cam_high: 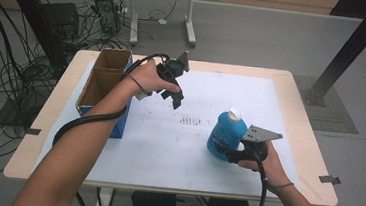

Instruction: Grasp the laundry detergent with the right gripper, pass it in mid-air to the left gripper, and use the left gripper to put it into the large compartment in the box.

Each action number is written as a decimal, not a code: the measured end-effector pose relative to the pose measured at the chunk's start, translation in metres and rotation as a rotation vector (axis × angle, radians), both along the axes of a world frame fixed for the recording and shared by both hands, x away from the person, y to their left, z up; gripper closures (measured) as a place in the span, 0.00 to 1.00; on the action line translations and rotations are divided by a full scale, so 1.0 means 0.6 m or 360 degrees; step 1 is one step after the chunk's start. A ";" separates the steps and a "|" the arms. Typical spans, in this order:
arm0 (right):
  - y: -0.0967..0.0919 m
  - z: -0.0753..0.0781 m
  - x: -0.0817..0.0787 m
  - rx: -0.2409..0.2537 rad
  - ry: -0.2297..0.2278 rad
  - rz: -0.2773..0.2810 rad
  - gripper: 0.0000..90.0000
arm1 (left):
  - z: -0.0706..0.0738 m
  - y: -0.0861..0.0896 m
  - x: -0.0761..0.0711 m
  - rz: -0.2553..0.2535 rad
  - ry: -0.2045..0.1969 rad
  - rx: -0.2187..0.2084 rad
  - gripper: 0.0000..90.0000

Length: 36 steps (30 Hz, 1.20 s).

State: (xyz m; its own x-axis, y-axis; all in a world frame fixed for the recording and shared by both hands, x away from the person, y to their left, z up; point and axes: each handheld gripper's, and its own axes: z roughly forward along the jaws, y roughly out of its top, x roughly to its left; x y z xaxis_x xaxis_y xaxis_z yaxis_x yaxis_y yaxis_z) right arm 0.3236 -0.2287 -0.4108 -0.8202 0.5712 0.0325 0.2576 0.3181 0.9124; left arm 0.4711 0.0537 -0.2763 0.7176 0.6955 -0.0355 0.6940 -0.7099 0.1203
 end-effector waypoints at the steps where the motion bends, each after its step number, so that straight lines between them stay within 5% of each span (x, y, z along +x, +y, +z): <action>1: 0.000 0.008 0.000 0.0002 -0.0002 0.0011 0.46 | 0.004 0.003 -0.003 -0.0004 -0.0003 0.0000 0.11; 19: -0.024 0.091 0.005 -0.0005 0.0029 0.0105 0.46 | 0.046 0.013 -0.045 -0.0097 -0.0021 0.0035 0.11; 36: -0.028 0.122 0.021 -0.0033 0.0054 0.0284 0.46 | 0.099 0.011 -0.100 -0.0264 -0.0023 0.0007 0.11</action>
State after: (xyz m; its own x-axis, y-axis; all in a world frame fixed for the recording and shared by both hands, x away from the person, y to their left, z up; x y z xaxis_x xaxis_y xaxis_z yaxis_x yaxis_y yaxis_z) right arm 0.3362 -0.2455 -0.3373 -0.9072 0.4176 0.0518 0.2261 0.3800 0.8969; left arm 0.4113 0.0603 -0.2171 0.8230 0.5676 -0.0219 0.5655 -0.8151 0.1261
